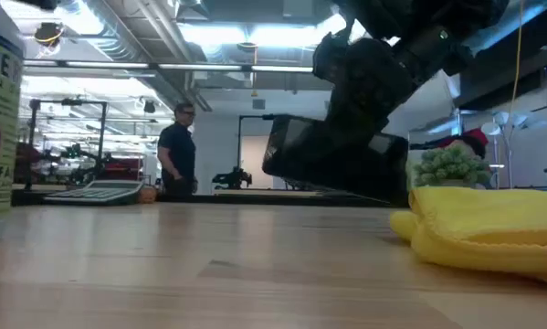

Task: Apply microfiber cloth
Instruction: Spray the front of the black cellphone with green spray bottle

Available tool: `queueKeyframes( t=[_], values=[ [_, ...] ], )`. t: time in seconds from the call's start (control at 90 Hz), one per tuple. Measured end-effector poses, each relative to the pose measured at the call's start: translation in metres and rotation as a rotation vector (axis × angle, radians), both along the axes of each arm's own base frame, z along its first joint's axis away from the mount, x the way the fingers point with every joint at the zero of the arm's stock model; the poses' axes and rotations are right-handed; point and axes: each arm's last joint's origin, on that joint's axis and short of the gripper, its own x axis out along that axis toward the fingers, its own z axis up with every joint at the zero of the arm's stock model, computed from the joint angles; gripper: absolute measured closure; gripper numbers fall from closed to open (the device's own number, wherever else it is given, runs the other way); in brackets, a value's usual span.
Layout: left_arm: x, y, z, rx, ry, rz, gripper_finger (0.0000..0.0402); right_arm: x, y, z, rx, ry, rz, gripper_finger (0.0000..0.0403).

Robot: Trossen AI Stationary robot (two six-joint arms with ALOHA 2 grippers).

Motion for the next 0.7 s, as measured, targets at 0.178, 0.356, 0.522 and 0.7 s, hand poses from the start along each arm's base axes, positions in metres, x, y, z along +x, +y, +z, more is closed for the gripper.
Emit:
queueKeyframes(
  t=[0.178,0.356,0.522,0.7],
  values=[
    [-0.01,0.009,0.012,-0.036,-0.023,-0.001,0.0271,0.008,0.001,0.012,0.001,-0.027,0.008,0.0395],
    [-0.014,0.008,0.009,-0.004,-0.029,-0.011,0.0271,0.014,0.018,0.017,0.074,-0.099,0.086,0.0395],
    [-0.013,0.0,-0.011,-0.002,-0.035,-0.013,0.0271,0.02,0.053,0.0,0.06,-0.146,0.24,0.0395],
    [-0.008,-0.01,-0.039,-0.051,-0.105,-0.022,0.0271,0.04,0.074,-0.01,0.02,-0.175,0.311,0.0395]
  ],
)
